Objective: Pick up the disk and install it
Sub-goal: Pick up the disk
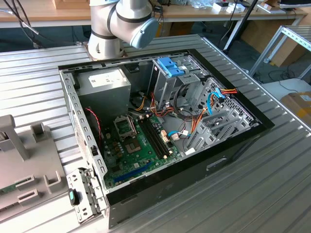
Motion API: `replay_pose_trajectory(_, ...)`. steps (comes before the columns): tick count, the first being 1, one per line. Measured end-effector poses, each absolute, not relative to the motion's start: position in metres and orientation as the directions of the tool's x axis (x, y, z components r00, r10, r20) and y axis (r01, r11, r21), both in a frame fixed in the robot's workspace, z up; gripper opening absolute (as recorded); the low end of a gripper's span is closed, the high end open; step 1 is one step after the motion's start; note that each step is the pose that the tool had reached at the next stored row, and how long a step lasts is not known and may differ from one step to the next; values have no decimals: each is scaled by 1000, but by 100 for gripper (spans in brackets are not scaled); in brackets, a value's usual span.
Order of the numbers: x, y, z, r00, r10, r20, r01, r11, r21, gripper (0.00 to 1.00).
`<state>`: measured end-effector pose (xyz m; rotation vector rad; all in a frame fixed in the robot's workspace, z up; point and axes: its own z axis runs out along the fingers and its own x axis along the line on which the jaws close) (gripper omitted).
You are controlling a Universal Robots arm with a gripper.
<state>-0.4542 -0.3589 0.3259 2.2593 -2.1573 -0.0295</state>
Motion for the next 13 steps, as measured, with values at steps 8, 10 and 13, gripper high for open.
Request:
replay_pose_trajectory(8, -454, -359, 317, 54, -999, -2, -998, -54, 25, 66)
replay_pose_trajectory(10, -454, -359, 316, 61, -998, -1, -998, -61, 21, 66)
replay_pose_trajectory(13, -455, -359, 314, 66, -998, -1, -998, -66, 12, 66)
